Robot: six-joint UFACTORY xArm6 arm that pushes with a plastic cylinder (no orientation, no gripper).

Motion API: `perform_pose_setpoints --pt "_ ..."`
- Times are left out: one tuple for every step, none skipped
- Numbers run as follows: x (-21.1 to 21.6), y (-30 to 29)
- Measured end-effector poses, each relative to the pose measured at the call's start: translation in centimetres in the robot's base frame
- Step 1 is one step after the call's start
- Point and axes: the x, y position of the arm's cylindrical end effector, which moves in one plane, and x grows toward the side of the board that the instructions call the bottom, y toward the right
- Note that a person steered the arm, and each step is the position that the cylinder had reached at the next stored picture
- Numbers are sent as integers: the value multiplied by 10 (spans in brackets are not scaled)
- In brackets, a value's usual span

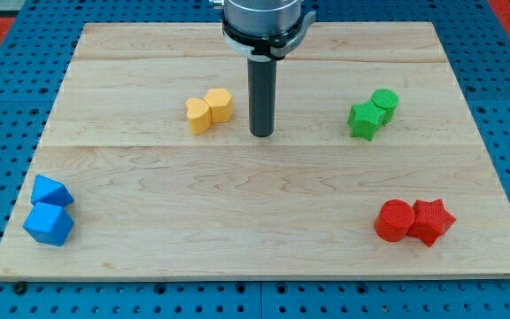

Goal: Slide the red blocks vertically to the bottom of the yellow blocks

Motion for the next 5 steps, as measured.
perform_pose_setpoints --pt "0 7" --pt "0 13" --pt "-12 36" --pt "-20 53" --pt "1 57"
